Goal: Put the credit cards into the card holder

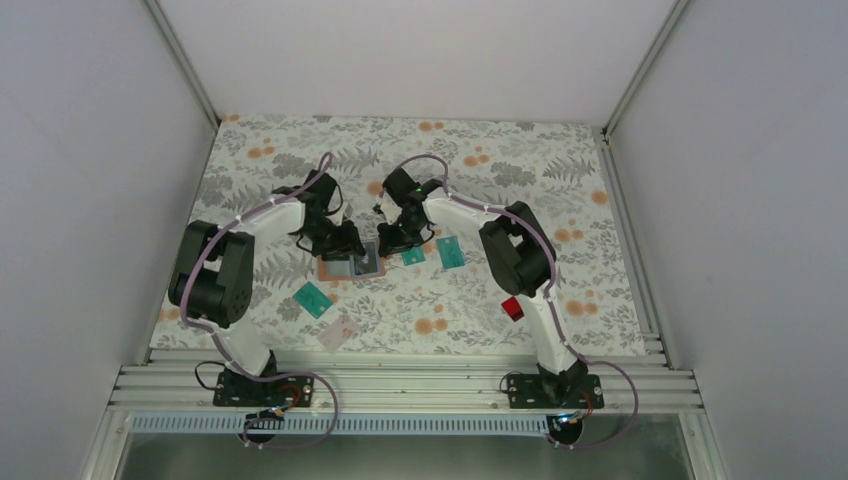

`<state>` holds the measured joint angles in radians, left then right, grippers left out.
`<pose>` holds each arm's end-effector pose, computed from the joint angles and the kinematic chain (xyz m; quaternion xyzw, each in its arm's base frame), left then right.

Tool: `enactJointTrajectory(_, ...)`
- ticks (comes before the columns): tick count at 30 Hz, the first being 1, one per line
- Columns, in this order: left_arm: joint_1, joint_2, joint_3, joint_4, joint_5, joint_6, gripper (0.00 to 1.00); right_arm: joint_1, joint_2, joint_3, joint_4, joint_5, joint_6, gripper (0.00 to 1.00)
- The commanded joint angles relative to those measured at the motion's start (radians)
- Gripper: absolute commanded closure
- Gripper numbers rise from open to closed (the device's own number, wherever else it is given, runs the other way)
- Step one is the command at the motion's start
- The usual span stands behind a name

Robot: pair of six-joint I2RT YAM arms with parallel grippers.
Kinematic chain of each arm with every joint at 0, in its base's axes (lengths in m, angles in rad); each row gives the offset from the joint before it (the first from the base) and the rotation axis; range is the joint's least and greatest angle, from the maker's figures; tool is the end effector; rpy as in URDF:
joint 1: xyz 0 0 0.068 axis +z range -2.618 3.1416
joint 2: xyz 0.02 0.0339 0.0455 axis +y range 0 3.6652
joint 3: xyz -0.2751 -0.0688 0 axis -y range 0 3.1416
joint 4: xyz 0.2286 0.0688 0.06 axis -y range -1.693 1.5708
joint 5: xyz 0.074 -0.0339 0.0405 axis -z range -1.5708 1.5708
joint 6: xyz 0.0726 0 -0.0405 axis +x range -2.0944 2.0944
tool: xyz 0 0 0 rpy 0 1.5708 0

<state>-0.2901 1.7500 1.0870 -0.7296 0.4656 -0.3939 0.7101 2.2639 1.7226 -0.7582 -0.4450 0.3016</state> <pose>0.2884 -0.1201 0.1541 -0.0298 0.9689 -0.2455 0.0045 0.3284 0.3236 0.1243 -0.2252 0.9402 0.2552 0.0094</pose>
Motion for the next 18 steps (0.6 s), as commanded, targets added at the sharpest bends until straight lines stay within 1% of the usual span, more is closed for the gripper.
enactJointTrajectory(1,-0.004,-0.062,0.041,-0.066,-0.035,0.029,0.55,-0.011,-0.019,-0.015,-0.042,-0.006,-0.014,0.86)
enactJointTrajectory(3,-0.004,-0.073,0.045,-0.058,-0.033,0.036,0.57,-0.01,-0.034,-0.003,-0.048,-0.018,-0.012,0.84)
enactJointTrajectory(9,-0.003,-0.036,0.036,-0.007,-0.038,0.058,0.84,-0.012,-0.076,0.022,-0.052,-0.033,0.024,0.78)
enactJointTrajectory(10,-0.004,-0.029,0.034,0.005,-0.036,0.061,0.87,-0.013,-0.081,0.026,-0.05,-0.036,0.032,0.76)
enactJointTrajectory(12,-0.004,-0.013,0.031,0.022,-0.029,0.065,0.91,-0.014,-0.091,0.026,-0.043,-0.043,0.054,0.74)
enactJointTrajectory(18,-0.003,0.033,0.015,0.062,-0.006,0.075,0.97,-0.021,-0.11,0.028,-0.02,-0.086,0.089,0.68)
